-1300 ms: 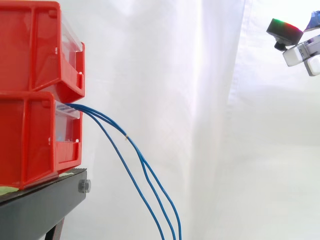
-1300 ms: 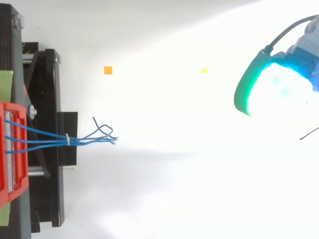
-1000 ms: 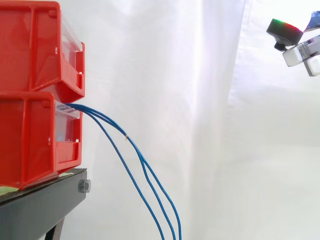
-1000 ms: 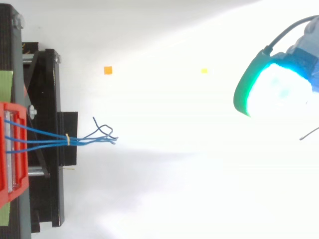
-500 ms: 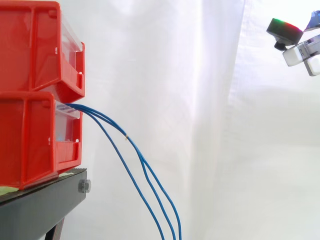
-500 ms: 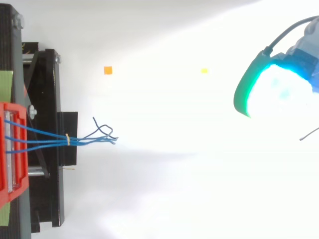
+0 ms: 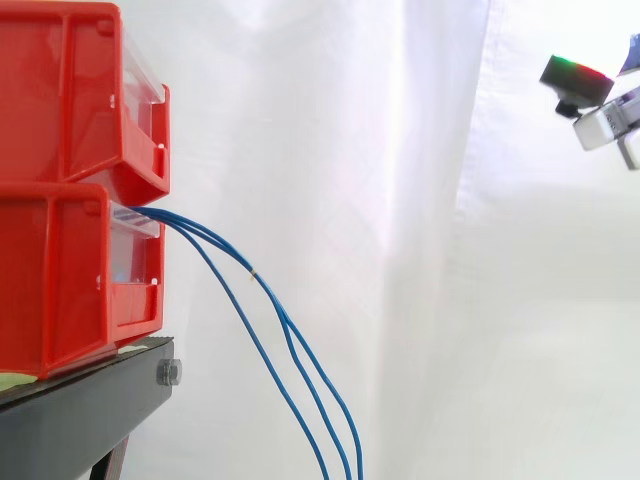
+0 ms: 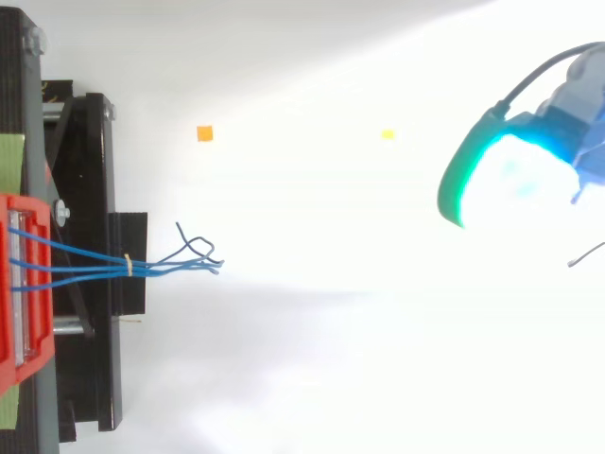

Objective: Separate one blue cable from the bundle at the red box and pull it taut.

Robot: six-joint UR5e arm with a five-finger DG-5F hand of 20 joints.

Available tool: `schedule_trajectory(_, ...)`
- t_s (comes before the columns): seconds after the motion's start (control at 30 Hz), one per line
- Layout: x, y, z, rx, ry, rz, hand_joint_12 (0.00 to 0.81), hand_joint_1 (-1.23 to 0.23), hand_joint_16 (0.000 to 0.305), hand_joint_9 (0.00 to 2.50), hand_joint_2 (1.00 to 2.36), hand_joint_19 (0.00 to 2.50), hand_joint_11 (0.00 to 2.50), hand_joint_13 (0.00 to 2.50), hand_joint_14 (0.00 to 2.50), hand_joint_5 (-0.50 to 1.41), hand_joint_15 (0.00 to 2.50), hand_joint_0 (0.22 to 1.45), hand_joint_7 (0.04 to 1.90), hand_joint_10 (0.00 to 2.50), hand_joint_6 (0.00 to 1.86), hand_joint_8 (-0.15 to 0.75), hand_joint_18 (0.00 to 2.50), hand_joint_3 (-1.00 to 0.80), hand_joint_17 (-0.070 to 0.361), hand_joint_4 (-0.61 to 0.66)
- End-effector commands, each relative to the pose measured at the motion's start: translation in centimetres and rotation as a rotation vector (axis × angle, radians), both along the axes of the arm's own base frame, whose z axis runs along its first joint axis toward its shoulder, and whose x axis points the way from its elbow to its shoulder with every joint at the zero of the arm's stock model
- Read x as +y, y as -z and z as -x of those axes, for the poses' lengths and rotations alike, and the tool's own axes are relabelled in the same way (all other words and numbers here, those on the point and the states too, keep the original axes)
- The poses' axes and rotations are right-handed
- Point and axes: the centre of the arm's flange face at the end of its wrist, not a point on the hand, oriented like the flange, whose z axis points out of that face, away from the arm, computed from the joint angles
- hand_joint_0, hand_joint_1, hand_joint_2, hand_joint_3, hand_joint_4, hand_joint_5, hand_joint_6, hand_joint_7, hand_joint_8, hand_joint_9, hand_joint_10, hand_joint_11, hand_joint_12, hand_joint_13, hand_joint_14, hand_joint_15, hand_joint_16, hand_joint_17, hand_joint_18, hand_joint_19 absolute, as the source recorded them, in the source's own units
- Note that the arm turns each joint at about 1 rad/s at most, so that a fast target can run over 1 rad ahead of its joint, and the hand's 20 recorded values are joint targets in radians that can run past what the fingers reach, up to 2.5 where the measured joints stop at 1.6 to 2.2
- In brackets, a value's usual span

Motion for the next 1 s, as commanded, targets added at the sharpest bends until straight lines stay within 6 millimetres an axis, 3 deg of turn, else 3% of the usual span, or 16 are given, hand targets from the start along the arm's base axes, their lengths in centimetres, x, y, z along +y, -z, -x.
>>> schedule_trajectory(0.0,0.7,2.0,-1.3,0.014,0.001,0.005,0.368,-0.54,0.048,0.47,1.0,0.66,0.32,0.58,0.01,-0.25,0.34,0.57,0.7,0.01,0.5,0.286,0.6,-0.5,0.109,0.22)
schedule_trajectory(0.5,3.4,2.8,-3.2,-0.037,0.081,0.107,0.369,-0.55,0.048,0.48,1.0,0.65,0.32,0.58,0.01,-0.25,0.34,0.58,0.69,0.01,0.5,0.287,0.59,-0.5,0.109,0.22)
schedule_trajectory(0.77,4.9,5.5,-4.8,-0.025,0.061,0.12,0.367,-0.57,0.048,0.47,1.0,0.65,0.32,0.57,0.01,-0.24,0.33,0.58,0.7,0.01,0.5,0.287,0.59,-0.5,0.108,0.22)
schedule_trajectory(0.87,5.4,7.4,-5.7,-0.018,0.055,0.124,0.367,-0.57,0.048,0.48,1.0,0.65,0.32,0.57,0.01,-0.24,0.33,0.58,0.7,0.01,0.5,0.288,0.59,-0.5,0.108,0.23)
schedule_trajectory(0.97,5.7,7.8,-6.2,-0.03,0.05,0.13,0.367,-0.58,0.048,0.48,1.0,0.65,0.32,0.57,0.01,-0.24,0.33,0.58,0.69,0.01,0.5,0.288,0.59,-0.5,0.108,0.23)
